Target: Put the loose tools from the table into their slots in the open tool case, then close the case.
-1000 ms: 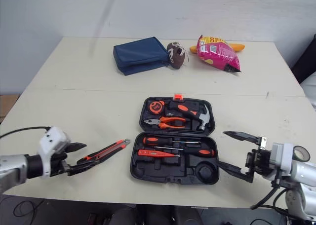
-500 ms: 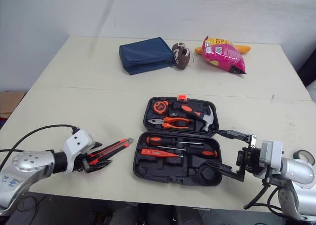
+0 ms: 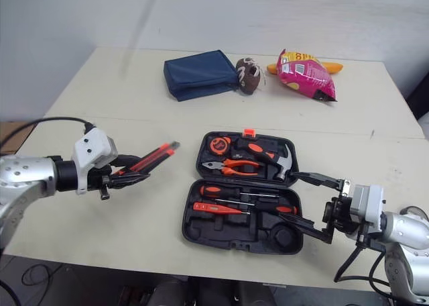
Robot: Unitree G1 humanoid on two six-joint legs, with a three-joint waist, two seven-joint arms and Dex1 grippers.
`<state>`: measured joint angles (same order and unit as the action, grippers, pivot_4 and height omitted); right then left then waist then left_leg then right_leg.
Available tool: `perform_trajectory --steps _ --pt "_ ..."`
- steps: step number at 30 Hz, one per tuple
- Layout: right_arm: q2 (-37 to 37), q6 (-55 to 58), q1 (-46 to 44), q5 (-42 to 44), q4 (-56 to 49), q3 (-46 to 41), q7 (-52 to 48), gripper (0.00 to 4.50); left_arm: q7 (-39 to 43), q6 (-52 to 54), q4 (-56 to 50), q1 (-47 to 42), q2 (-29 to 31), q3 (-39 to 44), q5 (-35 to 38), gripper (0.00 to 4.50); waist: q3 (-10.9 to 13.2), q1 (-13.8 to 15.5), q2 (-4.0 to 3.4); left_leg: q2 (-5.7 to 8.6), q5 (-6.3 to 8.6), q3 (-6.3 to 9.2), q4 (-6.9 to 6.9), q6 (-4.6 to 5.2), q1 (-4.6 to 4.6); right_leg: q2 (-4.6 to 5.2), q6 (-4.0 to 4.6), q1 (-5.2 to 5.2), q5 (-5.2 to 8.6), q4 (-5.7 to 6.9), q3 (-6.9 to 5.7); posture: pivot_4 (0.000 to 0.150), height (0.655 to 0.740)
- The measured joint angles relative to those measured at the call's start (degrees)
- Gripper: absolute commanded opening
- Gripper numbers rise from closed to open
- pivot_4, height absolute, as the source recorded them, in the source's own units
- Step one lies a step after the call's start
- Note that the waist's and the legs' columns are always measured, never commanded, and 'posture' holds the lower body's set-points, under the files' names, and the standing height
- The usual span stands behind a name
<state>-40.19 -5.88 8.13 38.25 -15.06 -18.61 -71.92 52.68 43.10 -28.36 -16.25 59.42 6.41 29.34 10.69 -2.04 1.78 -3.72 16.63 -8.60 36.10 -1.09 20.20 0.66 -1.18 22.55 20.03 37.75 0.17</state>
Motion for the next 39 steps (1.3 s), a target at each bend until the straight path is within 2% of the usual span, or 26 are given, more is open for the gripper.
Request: perform_trajectory --steps 3,7,9,16,19,26,34,39 --pt "-0.67 0.16 0.27 -0.2 0.6 -0.16 -0.89 4.5 5.5 0.48 -3.51 -3.99 -0.55 -7.94 2.06 1.51 0.02 0.17 0.02 -0.01 0.01 0.04 0.04 -0.03 0.07 -0.12 -0.08 0.06 0.1 0.0 0.04 0.15 0.74" --pt "-1.69 0.09 1.1 -0.56 1.88 -0.65 -2.26 4.5 9.44 -0.21 -4.98 -9.97 -2.38 -16.96 0.73 1.51 0.03 0.36 0.04 -0.01 -0.01 0.06 0.1 -0.04 0.05 -0.19 -0.08 0.04 0.11 0.03 0.13 0.15 0.74" --pt "-1.83 0.11 2.34 -0.57 2.09 -1.19 -2.73 4.5 10.02 -0.51 -4.46 -12.67 -4.04 -21.29 -1.83 1.51 0.03 0.34 0.04 0.01 -0.03 0.06 0.16 -0.03 0.03 -0.19 -0.09 0.01 0.11 0.08 0.15 0.15 0.74" --pt "-3.62 1.84 5.17 -0.5 1.26 -2.78 -3.64 4.5 9.78 -1.75 1.45 -23.56 -15.7 -39.1 -14.29 1.51 0.05 0.36 0.07 0.04 -0.08 0.1 0.42 0.09 0.05 -0.18 -0.25 -0.08 0.0 0.16 0.19 0.15 0.74" --pt "-3.92 3.86 6.29 -0.41 -1.52 -3.21 -2.22 4.5 9.0 -0.28 3.53 -25.84 -19.51 -40.97 -16.08 1.51 0.05 0.16 0.08 0.0 -0.09 0.11 0.44 0.07 0.05 -0.21 -0.25 -0.05 0.01 0.23 0.18 0.15 0.74" --pt "-4.79 11.03 5.88 1.38 -11.46 -4.23 4.92 4.5 10.94 4.78 3.89 -27.47 -20.6 -44.19 -16.51 1.51 0.05 0.35 0.06 0.01 -0.16 0.17 0.42 -0.02 0.05 -0.19 -0.23 -0.03 0.02 0.31 0.16 0.15 0.74" --pt "-4.79 12.73 6.11 1.44 -11.93 -4.41 6.0 4.5 10.43 4.9 4.28 -27.53 -21.3 -46.38 -19.28 1.51 0.05 0.43 0.06 0.03 -0.14 0.16 0.43 0.05 0.08 -0.16 -0.24 -0.03 0.02 0.27 0.16 0.15 0.74" --pt "-4.76 12.49 6.11 1.32 -11.59 -4.41 5.63 4.5 9.21 5.93 4.64 -27.5 -24.41 -46.38 -19.76 1.51 0.05 0.46 0.06 0.04 -0.15 0.17 0.48 0.08 0.08 -0.15 -0.24 -0.06 0.02 0.29 0.15 0.15 0.74"
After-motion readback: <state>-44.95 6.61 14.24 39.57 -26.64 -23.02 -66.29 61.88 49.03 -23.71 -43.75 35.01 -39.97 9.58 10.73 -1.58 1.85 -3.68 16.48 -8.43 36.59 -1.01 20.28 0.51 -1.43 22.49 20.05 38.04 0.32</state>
